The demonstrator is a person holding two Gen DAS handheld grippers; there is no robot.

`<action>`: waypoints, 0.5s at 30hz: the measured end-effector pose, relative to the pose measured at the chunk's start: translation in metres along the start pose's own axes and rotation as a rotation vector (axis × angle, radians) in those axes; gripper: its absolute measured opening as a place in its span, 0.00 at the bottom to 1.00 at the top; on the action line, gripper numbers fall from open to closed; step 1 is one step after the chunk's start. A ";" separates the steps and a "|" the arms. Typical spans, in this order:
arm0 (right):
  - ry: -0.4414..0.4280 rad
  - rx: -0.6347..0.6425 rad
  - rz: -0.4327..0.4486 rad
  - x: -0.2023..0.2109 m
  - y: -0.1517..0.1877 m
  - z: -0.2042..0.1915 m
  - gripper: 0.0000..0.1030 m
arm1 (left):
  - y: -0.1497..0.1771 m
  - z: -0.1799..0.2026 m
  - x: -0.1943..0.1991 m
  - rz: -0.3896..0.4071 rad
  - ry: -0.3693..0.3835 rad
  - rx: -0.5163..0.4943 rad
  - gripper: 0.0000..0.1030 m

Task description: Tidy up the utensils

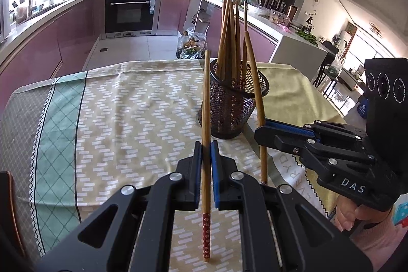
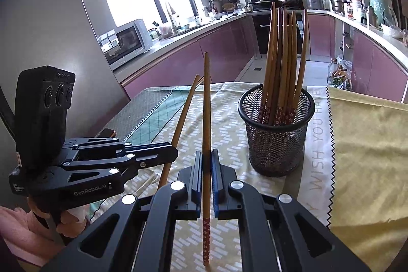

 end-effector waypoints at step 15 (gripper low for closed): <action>-0.003 -0.001 0.021 0.008 -0.003 0.001 0.06 | -0.003 0.003 0.003 0.013 0.009 -0.006 0.07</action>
Point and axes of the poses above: each gripper's, at about its wrist camera, not at the fingertips, and x roughly against the way its jaws point, z to its right, y to its underside, the point moved 4 cm from there along -x, roughly the way its jaws point, and after that the axes turned 2 degrees about x, right-handed, at the moved point
